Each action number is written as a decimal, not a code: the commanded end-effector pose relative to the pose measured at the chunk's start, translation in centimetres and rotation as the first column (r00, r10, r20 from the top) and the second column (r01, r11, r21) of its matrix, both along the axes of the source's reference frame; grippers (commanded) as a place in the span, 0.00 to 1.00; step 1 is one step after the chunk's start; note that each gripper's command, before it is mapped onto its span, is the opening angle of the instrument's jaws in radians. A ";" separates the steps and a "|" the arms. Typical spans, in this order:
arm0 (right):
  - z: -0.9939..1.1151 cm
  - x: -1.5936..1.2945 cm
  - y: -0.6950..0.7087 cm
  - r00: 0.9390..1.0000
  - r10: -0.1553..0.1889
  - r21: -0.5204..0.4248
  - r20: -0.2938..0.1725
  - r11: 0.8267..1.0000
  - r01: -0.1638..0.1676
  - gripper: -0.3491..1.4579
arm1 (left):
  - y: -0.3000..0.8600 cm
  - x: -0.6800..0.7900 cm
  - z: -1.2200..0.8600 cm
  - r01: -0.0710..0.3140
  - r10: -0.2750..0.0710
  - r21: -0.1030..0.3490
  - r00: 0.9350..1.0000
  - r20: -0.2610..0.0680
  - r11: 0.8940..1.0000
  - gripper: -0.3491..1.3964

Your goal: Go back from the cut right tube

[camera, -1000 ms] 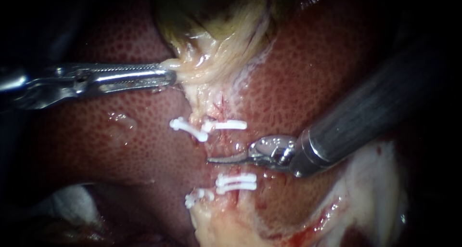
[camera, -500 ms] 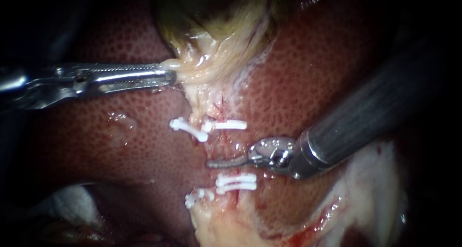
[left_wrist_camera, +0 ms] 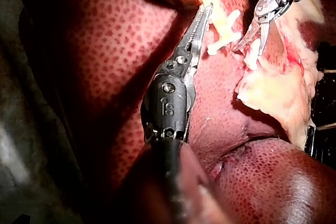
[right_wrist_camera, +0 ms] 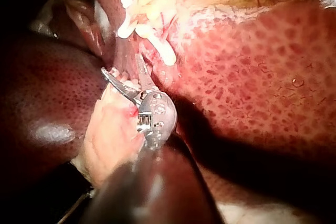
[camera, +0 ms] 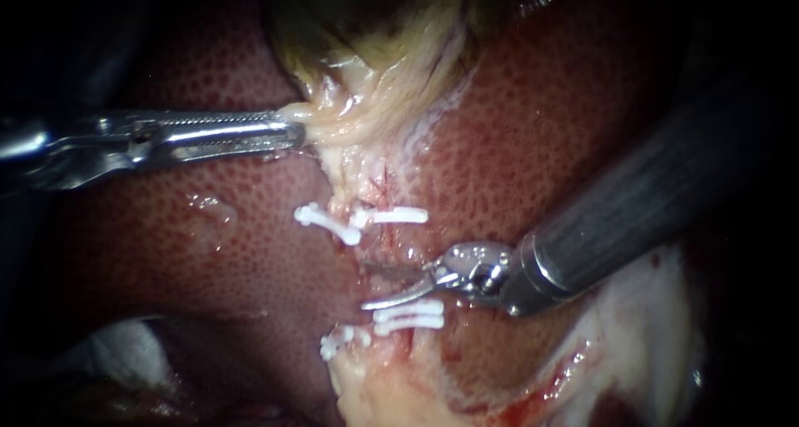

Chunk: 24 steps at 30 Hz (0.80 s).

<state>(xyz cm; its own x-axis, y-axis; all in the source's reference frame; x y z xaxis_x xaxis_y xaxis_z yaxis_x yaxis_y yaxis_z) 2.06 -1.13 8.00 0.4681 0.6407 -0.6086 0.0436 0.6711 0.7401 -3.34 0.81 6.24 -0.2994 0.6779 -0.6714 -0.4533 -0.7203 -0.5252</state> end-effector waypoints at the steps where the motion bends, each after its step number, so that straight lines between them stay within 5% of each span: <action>1: -0.02 -0.03 0.00 1.000 0.006 -0.037 0.001 0.999 -0.005 0.97 | 0.00 0.01 0.00 -0.001 0.001 0.000 1.000 0.000 1.000 0.00; 9: -0.17 -0.44 0.11 1.000 -0.009 -0.143 -0.013 0.990 0.007 0.98 | 0.00 0.01 0.00 -0.001 0.001 0.000 1.000 0.000 1.000 0.00; 17: -0.58 -0.89 0.56 1.000 0.024 -0.256 0.016 0.966 -0.019 0.98 | 0.00 0.01 0.00 -0.001 0.001 0.000 1.000 0.000 1.000 0.00; 24: -0.91 -1.13 0.78 0.998 0.058 -0.320 0.032 0.946 -0.045 0.98 | -0.01 0.00 0.01 0.000 0.000 0.000 1.000 0.000 1.000 0.00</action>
<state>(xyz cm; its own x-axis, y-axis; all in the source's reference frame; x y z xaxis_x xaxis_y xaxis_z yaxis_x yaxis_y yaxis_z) 0.92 -0.34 7.07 0.4687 0.4342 -0.7693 -0.0274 0.8776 0.4786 -3.33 0.81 6.24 -0.2997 0.6777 -0.6715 -0.4526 -0.7206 -0.5252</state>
